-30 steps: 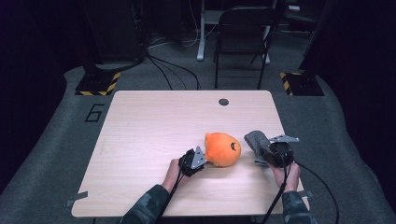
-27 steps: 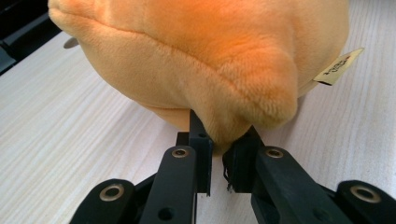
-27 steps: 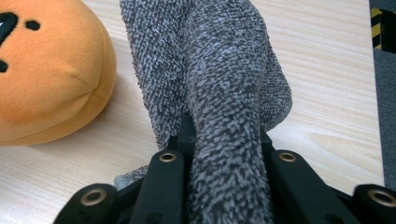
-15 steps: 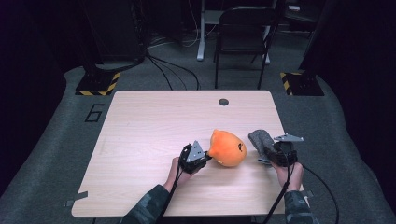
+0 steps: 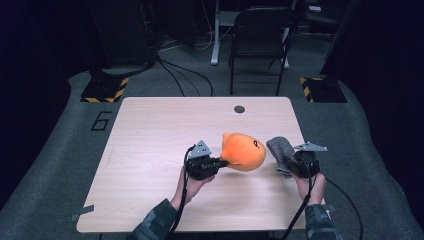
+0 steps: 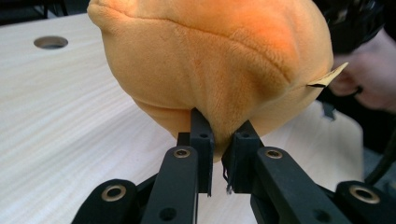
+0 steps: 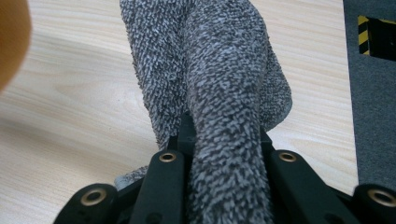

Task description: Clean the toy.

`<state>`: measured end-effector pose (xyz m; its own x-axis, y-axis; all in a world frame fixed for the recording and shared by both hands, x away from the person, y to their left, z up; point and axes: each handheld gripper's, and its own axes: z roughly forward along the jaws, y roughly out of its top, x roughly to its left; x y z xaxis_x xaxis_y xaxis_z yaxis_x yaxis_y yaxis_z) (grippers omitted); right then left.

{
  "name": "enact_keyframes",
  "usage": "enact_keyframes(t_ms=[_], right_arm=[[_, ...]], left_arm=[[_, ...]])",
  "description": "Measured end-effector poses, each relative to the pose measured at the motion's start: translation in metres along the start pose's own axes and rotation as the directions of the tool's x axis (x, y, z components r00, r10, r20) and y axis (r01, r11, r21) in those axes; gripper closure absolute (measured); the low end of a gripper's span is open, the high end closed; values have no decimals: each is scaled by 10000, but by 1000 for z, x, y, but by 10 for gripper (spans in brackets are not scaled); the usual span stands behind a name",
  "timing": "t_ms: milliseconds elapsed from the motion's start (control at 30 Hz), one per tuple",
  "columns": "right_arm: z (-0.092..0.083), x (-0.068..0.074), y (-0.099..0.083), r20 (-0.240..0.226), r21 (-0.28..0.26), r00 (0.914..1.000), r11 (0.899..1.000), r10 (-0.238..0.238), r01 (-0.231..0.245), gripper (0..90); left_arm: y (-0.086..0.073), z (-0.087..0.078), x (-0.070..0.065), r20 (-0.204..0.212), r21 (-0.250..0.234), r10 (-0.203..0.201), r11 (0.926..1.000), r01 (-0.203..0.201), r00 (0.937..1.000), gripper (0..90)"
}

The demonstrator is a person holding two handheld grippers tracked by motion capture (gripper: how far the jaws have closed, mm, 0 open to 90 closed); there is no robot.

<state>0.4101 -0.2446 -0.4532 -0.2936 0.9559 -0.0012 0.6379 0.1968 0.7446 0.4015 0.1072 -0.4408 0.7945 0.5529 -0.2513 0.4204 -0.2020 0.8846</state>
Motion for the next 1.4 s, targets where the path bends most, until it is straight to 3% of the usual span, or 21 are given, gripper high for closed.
enact_keyframes(t_ms=[133,233,333,400,433,500,567,667,733,867,1000,1067,1133,1167,1200,1300,1400], right_arm=[[1,0,0,10,36,10000,10000,-26,26,746],[2,1,-1,177,97,9997,9998,-169,167,742],[2,5,0,591,226,9963,9979,-626,613,740],[2,8,1,525,177,9964,9977,-666,657,740],[1,9,2,512,125,9956,9969,-779,774,740],[-3,14,6,387,-93,9967,9974,-714,718,741],[-11,23,12,470,-331,9936,9940,-1024,1040,741],[-25,45,24,156,-914,9894,9852,-1443,1452,740],[-33,63,31,-290,-1326,9845,9769,-1730,1677,740],[-39,108,40,-1084,-1821,9581,9528,-2650,2430,740],[-31,142,38,-1238,-1814,9290,9284,-3487,3243,741],[-25,147,36,-1085,-1700,9215,9203,-3728,3523,741],[-17,147,31,-897,-1479,9257,9241,-3674,3524,742],[-15,145,30,-855,-1395,9221,9209,-3773,3639,742],[-13,142,29,-844,-1422,9280,9262,-3629,3493,742],[-11,135,29,-714,-1353,9308,9280,-3585,3471,744],[-8,125,27,-543,-1175,9386,9356,-3407,3329,744]], left_arm=[[-2,0,3,303,85,-739,9972,736,9968,829],[-7,3,8,282,251,-1046,9943,1039,9941,828],[-12,6,16,40,396,-1193,9921,1191,9928,828],[-15,8,20,-184,484,-1205,9914,1213,9925,828],[-18,9,22,-183,557,-1400,9885,1408,9900,827],[-21,11,26,-237,599,-1489,9869,1501,9886,826],[-24,14,29,-175,690,-1675,9833,1684,9857,825],[-26,16,31,-179,768,-1729,9818,1738,9848,822],[-27,18,30,-164,814,-1744,9812,1751,9845,820],[-28,19,29,-116,853,-1739,9810,1743,9847,817],[-30,22,26,-45,883,-1786,9800,1783,9839,817],[-32,23,25,-76,985,-1742,9798,1741,9847,817],[-34,25,26,-72,1054,-1759,9788,1757,9844,817],[-34,26,26,-26,1040,-1742,9793,1736,9847,817],[-34,26,25,-47,1068,-1679,9801,1674,9858,817],[-33,26,24,-40,1102,-1515,9824,1510,9885,817],[-34,26,25,8,1069,-1634,9809,1624,9866,817]])
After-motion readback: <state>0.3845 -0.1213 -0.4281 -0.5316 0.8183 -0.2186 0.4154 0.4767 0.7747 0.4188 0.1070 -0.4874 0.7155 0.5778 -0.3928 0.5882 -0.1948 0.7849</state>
